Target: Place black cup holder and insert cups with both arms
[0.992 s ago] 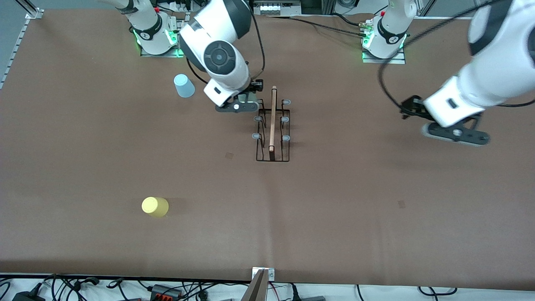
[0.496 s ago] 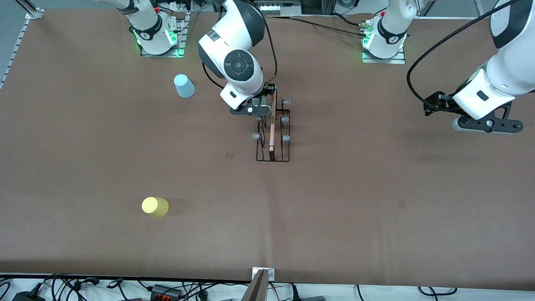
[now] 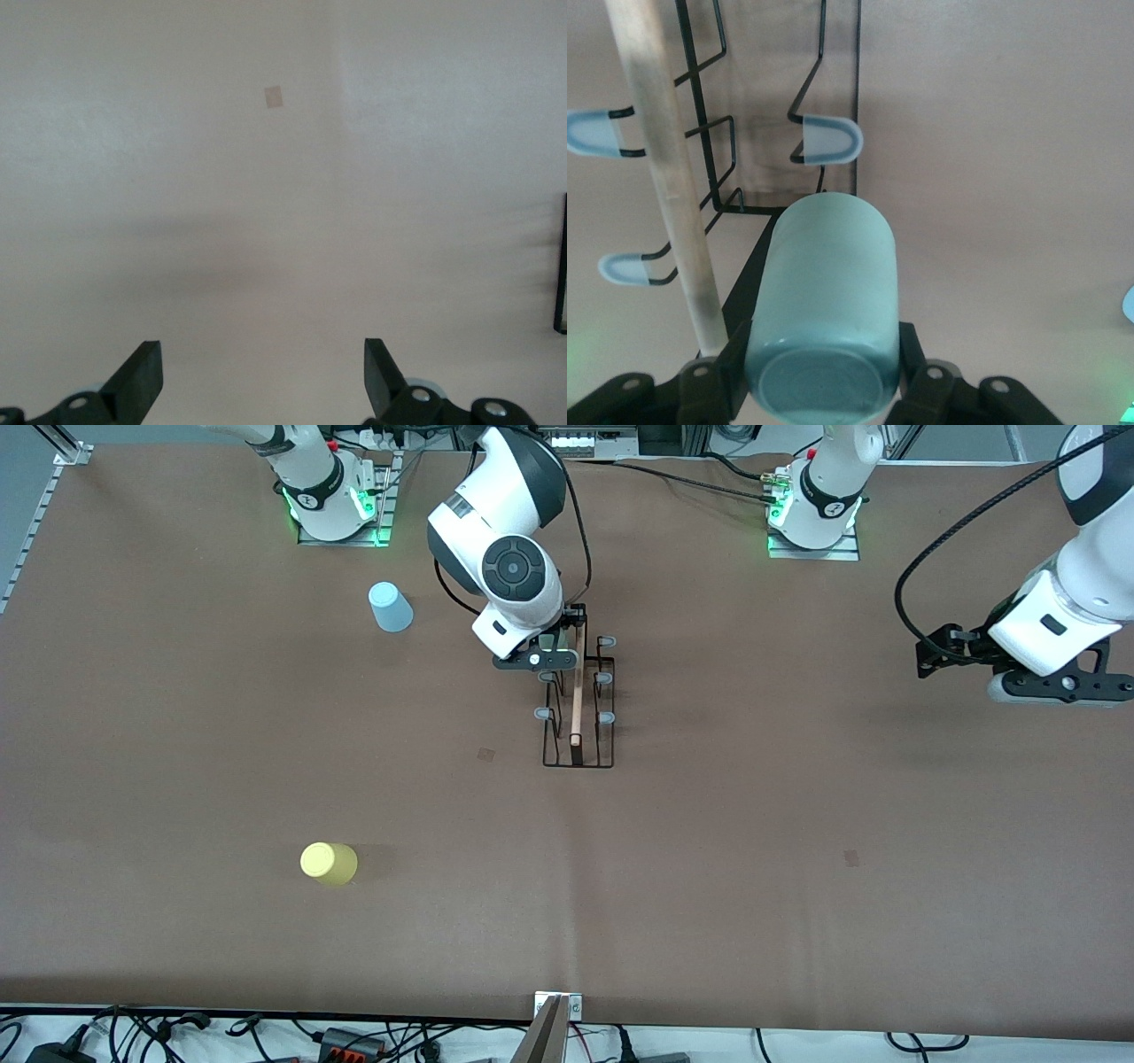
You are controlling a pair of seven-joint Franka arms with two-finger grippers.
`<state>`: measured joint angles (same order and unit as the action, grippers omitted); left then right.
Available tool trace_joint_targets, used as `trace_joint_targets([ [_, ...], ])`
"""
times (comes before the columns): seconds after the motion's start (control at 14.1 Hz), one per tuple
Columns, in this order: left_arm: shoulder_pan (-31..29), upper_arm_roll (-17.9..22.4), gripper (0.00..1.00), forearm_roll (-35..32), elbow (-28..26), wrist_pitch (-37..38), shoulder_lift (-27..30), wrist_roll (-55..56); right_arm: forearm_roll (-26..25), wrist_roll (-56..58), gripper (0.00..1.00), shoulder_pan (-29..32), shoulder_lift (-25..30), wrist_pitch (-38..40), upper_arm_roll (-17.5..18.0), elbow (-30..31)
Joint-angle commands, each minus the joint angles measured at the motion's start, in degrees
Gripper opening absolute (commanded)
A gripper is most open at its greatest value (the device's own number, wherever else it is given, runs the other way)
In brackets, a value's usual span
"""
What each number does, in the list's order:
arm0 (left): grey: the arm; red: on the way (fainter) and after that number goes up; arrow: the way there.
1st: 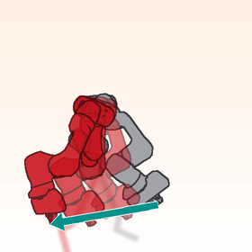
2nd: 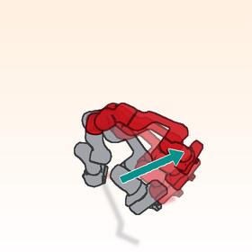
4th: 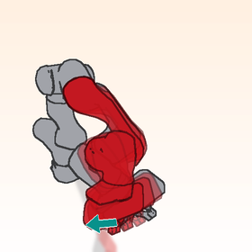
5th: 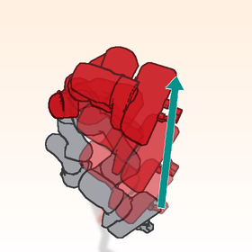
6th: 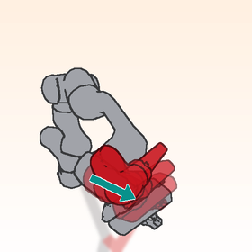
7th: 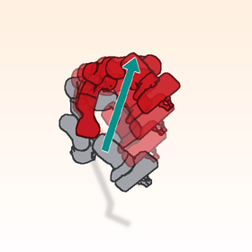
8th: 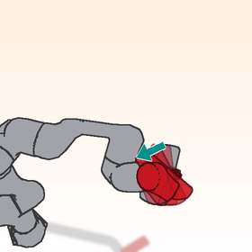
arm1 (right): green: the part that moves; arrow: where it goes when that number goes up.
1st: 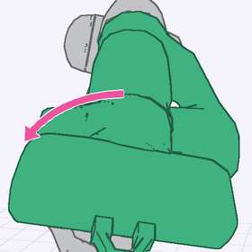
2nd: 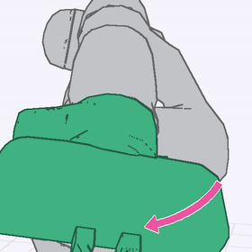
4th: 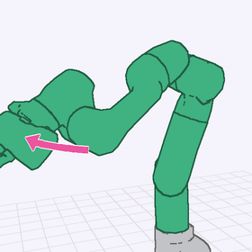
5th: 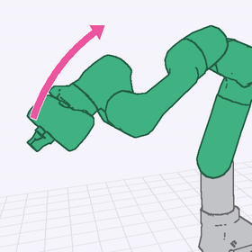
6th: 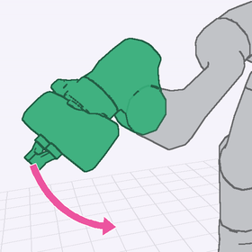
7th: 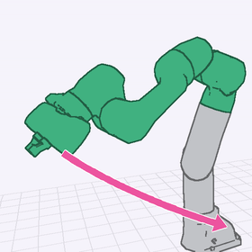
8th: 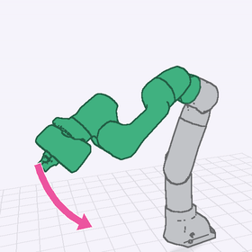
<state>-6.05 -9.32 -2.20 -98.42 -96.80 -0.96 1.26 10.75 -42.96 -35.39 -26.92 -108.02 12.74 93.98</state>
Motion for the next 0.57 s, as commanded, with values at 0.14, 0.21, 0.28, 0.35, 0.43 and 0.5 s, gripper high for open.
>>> trace_joint_targets([
  [0.14,-1.1,-2.1,1.00,0.5,-1.4,-0.3,3.4,0.9,-0.5,-0.7,0.21,-0.6,-3.7,-2.7,-0.3,-1.6],
  [0.21,-1.1,-2.5,1.00,0.5,-1.3,-0.6,3.3,0.9,-0.6,-0.7,0.25,-0.6,-4.0,-3.0,-0.3,-1.6],
  [0.28,-1.2,-2.5,1.00,0.9,-1.2,-1.2,3.3,0.9,-1.0,-0.8,0.46,-0.6,-4.4,-3.2,-0.3,-1.6],
  [0.35,-1.2,-2.5,1.00,0.9,-1.0,-1.3,3.2,0.9,-1.0,-1.0,0.99,-0.6,-4.5,-3.1,-0.3,-1.6],
  [0.43,-1.2,-2.5,1.00,0.9,-0.7,-1.3,3.2,1.0,-0.9,-1.0,1.00,-0.5,-4.5,-2.7,-0.4,-1.6],
  [0.5,-1.4,-2.5,1.00,1.1,-0.5,-1.3,3.1,1.0,-0.9,-1.9,1.00,-0.3,-4.0,-2.6,-0.5,-1.8],
])
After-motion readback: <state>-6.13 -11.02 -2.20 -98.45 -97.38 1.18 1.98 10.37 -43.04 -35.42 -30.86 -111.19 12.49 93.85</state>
